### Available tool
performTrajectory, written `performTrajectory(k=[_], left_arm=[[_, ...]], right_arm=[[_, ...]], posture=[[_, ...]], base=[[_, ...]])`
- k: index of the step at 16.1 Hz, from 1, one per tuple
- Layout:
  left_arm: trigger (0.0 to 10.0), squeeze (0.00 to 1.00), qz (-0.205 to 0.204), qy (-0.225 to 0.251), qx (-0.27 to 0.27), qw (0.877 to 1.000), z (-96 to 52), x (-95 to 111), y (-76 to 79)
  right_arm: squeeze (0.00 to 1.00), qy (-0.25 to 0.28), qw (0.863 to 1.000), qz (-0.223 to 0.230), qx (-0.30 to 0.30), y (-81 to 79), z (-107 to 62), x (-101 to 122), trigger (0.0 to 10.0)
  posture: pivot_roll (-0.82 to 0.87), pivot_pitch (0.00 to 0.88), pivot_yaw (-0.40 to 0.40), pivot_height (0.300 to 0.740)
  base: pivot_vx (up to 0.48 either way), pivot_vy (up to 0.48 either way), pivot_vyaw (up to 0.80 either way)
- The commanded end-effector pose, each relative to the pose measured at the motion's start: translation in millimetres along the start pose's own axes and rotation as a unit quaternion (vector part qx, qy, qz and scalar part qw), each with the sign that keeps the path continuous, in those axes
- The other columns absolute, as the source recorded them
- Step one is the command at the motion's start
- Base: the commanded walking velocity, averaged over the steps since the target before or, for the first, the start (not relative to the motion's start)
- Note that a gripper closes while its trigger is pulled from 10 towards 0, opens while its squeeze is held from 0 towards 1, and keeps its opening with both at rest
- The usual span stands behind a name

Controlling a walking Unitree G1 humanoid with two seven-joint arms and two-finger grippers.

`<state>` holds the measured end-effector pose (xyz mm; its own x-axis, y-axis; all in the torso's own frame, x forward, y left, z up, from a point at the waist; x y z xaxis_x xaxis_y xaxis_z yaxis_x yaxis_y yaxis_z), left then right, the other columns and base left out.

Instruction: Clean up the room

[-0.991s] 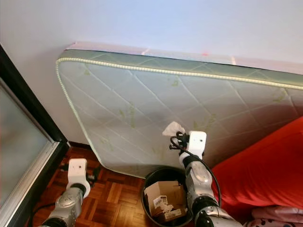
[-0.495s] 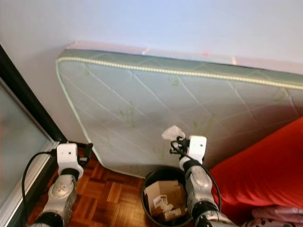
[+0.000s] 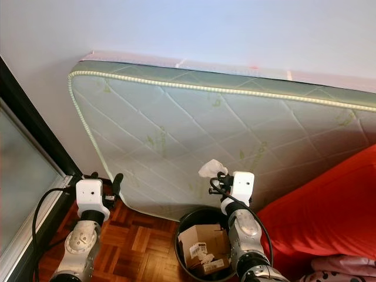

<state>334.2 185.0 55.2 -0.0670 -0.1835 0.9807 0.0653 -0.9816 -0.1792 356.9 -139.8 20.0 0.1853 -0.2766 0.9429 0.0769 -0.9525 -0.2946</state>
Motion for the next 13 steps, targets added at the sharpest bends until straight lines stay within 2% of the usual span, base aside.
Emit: performTrajectory(k=[1,8,13], left_arm=[[10.0,0.0,0.0,-0.008,-0.003,1.0,1.6,-0.6,0.1],[10.0,0.0,0.002,-0.021,-0.007,1.0,1.9,-4.1,0.8],[10.0,0.0,0.0,-0.023,-0.002,1.0,2.7,-3.4,-0.7]], right_arm=[[0.0,0.004,1.0,-0.004,-0.009,4.6,-1.6,1.1,10.0],[0.0,-0.011,0.999,-0.015,-0.03,11.3,-1.3,-1.6,10.0],[0.0,-0.029,0.999,-0.021,-0.022,6.5,-0.1,-6.7,10.0]], posture=[[-0.09,0.037,-0.051,0.74],[-0.09,0.044,-0.052,0.74],[-0.09,0.067,-0.058,0.68]], base=[[0.0,0.0,0.0],[0.0,0.0,0.0],[0.0,0.0,0.0]])
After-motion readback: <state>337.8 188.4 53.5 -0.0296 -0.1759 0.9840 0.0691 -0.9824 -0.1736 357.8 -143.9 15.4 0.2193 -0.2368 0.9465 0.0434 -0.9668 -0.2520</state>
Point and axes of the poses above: a point about 5 cm out from each wrist's last joint towards the gripper, its own z axis pointing out of the wrist towards the gripper, its own x axis along the axis of the wrist's last joint, y = z × x, the point moved 5 cm from there along z, pointing out of the wrist towards the gripper, and after that the axes turned 5 degrees about z, right-handed, at the moved point
